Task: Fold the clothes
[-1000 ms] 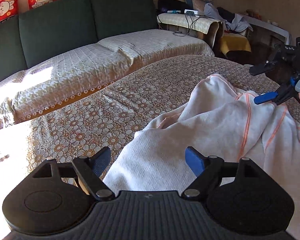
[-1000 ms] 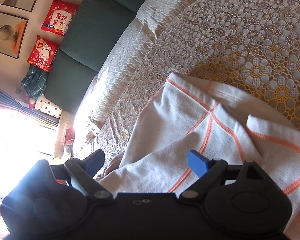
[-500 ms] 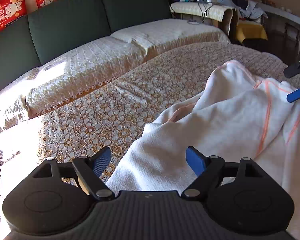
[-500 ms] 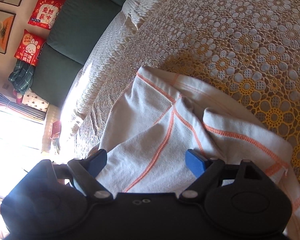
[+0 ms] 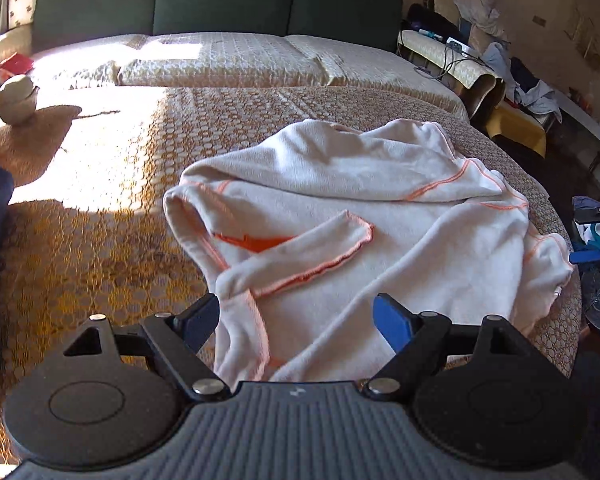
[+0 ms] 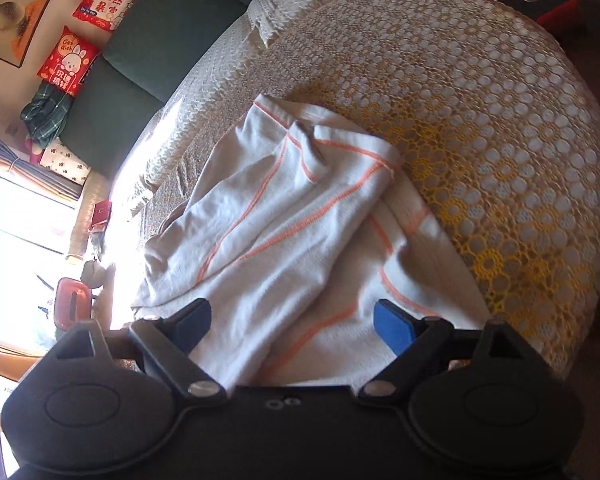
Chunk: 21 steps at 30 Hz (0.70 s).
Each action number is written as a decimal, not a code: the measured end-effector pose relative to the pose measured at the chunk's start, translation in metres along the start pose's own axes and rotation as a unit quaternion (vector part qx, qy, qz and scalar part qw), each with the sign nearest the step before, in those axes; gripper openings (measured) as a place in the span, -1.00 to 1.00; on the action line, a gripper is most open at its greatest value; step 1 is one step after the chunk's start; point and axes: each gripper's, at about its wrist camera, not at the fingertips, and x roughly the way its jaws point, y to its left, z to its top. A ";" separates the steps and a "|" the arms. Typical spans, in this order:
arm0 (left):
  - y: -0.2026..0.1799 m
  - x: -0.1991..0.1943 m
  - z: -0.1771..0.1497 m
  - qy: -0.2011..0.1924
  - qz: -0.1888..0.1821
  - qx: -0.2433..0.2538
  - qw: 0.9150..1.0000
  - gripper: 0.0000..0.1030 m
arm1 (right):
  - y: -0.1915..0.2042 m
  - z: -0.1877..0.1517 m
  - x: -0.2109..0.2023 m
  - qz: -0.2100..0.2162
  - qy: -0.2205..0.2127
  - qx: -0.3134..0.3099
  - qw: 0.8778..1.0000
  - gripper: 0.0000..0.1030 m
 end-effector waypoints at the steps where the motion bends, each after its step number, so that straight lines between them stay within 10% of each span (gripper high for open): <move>1: 0.000 -0.004 -0.009 0.007 0.008 -0.008 1.000 0.63 | -0.004 -0.006 -0.005 -0.005 -0.003 0.007 1.000 1.00; 8: 0.016 -0.005 -0.045 0.060 -0.011 -0.149 0.987 0.63 | -0.031 -0.030 -0.012 -0.055 -0.020 0.065 0.996 1.00; 17: 0.043 0.019 -0.045 0.057 -0.048 -0.358 0.931 0.63 | -0.047 -0.039 -0.003 -0.049 -0.028 0.103 0.993 1.00; 21: 0.042 0.021 -0.040 0.034 -0.044 -0.389 0.920 0.63 | -0.045 -0.035 -0.001 -0.045 -0.030 0.104 0.993 1.00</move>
